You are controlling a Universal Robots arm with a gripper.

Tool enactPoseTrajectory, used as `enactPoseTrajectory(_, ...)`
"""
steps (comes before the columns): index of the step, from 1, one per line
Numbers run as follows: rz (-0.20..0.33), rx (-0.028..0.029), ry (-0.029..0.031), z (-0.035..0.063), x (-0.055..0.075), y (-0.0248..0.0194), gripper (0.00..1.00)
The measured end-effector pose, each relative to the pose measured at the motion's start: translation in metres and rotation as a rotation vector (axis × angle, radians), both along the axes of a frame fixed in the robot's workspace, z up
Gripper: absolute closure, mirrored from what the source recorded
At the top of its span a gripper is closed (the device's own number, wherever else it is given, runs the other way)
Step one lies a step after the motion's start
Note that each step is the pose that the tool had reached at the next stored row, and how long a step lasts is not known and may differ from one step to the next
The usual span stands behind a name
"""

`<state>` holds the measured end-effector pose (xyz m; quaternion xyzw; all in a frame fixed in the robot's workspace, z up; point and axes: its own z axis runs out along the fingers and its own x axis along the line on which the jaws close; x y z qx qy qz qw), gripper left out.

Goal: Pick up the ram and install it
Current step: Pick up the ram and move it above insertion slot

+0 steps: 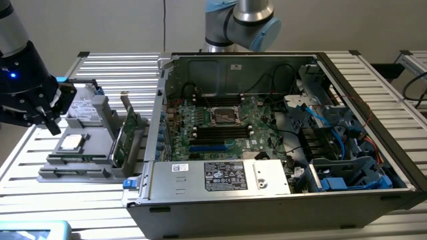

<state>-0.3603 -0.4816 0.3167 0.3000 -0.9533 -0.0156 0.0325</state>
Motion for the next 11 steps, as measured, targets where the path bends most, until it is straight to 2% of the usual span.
enactPoseTrajectory(6,0.109,-0.0001,-0.0019,0.0,-0.0001,0.0,0.89)
enactPoseTrajectory(11,0.202,-0.0005,-0.0139,-0.0002,0.0,0.0,0.89)
